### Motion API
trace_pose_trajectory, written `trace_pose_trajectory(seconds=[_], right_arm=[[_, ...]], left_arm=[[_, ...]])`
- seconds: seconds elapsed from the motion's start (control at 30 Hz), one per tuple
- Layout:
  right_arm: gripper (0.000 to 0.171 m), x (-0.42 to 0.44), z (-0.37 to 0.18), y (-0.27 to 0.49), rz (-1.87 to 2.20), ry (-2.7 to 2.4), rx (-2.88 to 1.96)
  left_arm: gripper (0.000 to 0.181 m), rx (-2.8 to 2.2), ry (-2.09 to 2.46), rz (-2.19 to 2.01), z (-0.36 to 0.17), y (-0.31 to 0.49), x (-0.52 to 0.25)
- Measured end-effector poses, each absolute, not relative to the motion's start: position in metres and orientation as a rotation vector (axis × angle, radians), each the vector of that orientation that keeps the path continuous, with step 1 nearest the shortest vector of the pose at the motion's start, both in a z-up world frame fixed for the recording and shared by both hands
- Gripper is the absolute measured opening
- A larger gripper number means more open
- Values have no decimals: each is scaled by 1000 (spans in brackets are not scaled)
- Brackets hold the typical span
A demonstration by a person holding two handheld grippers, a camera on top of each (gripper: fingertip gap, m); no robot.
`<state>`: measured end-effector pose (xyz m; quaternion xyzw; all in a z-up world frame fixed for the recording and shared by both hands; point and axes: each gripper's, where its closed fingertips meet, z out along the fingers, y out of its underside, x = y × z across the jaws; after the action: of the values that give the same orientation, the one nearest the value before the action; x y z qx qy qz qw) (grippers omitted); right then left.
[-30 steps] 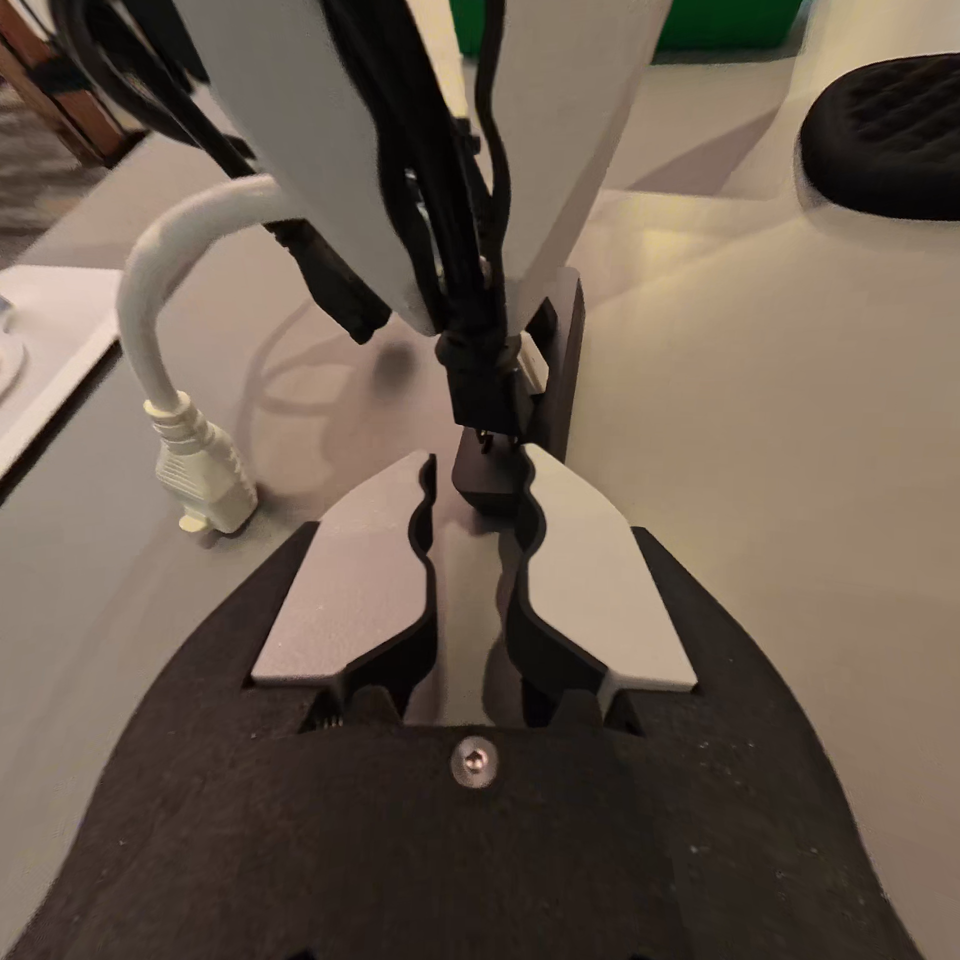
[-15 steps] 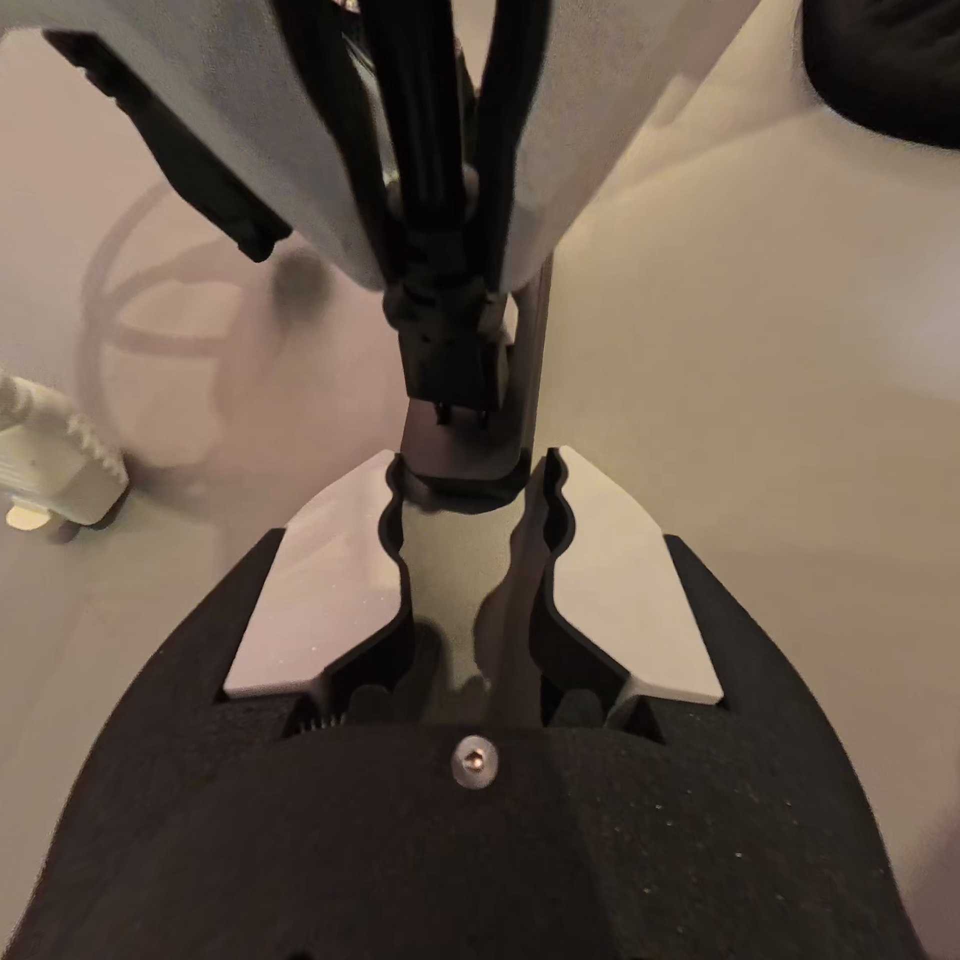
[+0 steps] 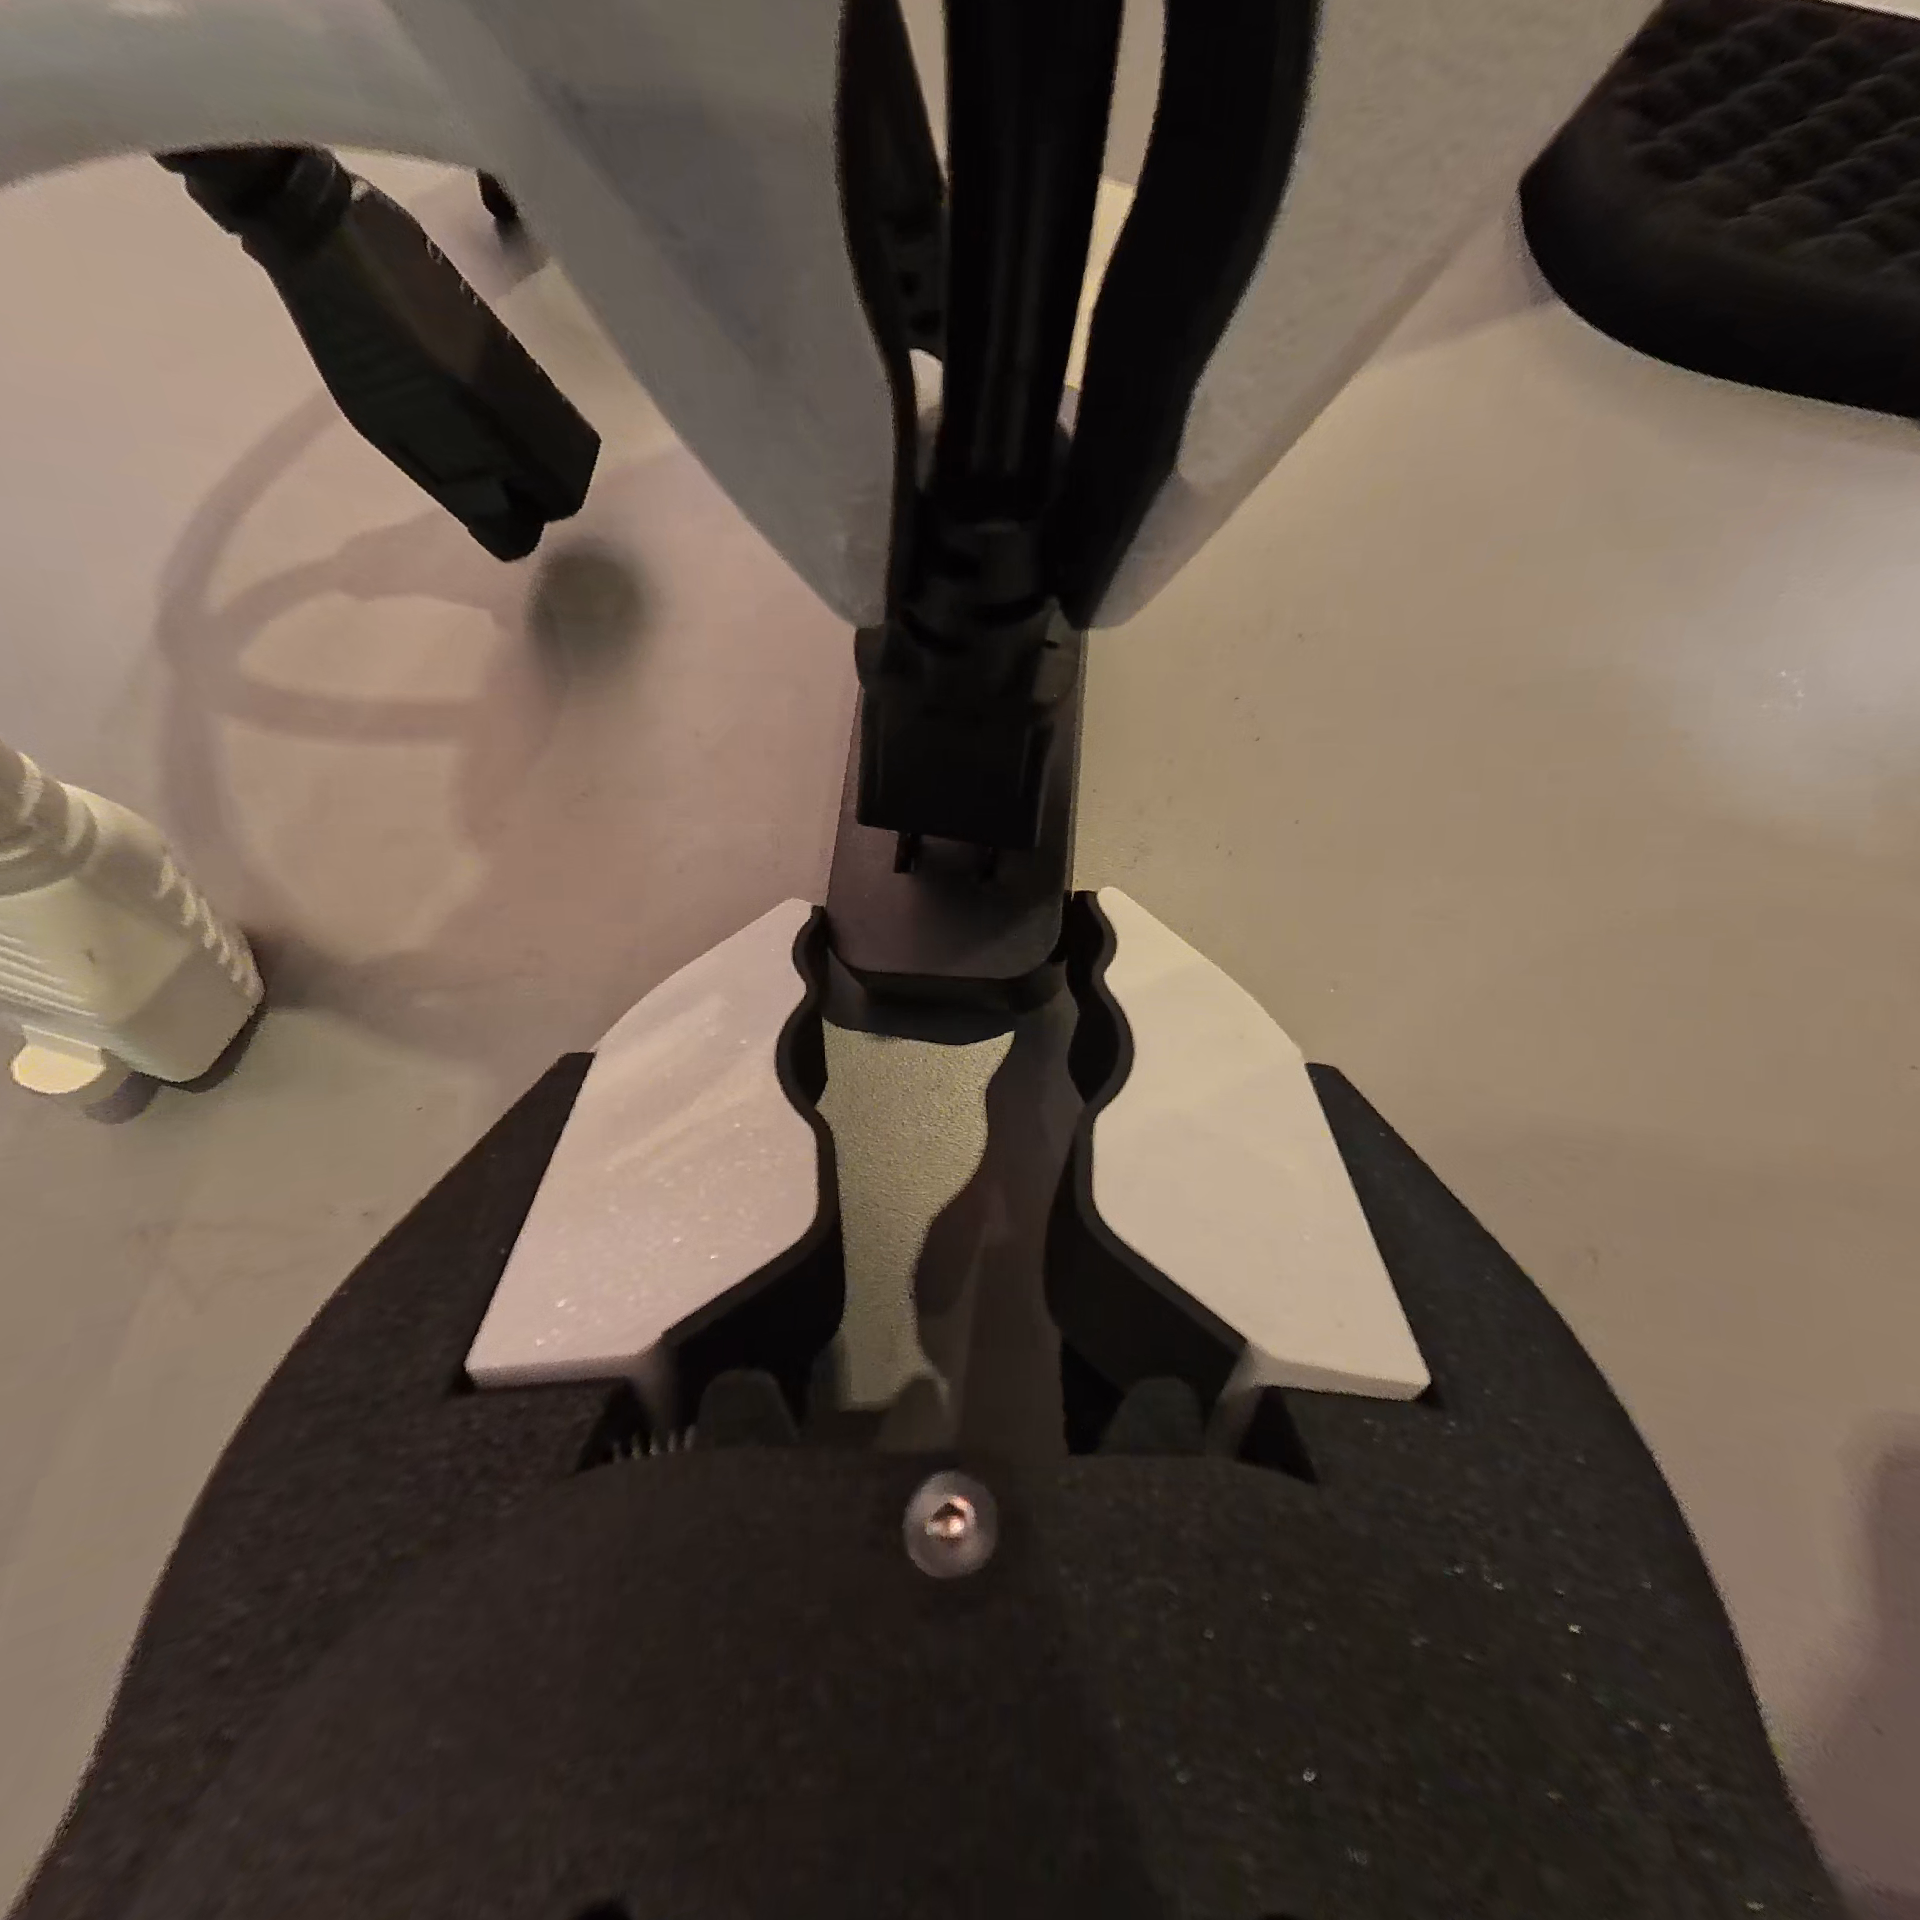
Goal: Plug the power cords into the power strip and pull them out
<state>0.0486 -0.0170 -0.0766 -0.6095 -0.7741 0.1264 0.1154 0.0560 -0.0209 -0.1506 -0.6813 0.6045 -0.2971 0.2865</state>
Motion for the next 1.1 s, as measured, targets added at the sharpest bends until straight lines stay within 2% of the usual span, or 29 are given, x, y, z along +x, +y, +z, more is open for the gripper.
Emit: trace_pose_trajectory(seconds=[0.3,0.7,1.1], right_arm=[[15,50,-77,-18,410,-2296,-1804],[16,50,-80,-27,237,-2234,-1828],[16,50,-83,-21,258,-2281,-1945]], left_arm=[[44,-1799,1625,-767,-151,-21,56],[45,-1709,1667,-600,-152,-22,56],[44,-1712,1653,-629,-152,-21,56]])
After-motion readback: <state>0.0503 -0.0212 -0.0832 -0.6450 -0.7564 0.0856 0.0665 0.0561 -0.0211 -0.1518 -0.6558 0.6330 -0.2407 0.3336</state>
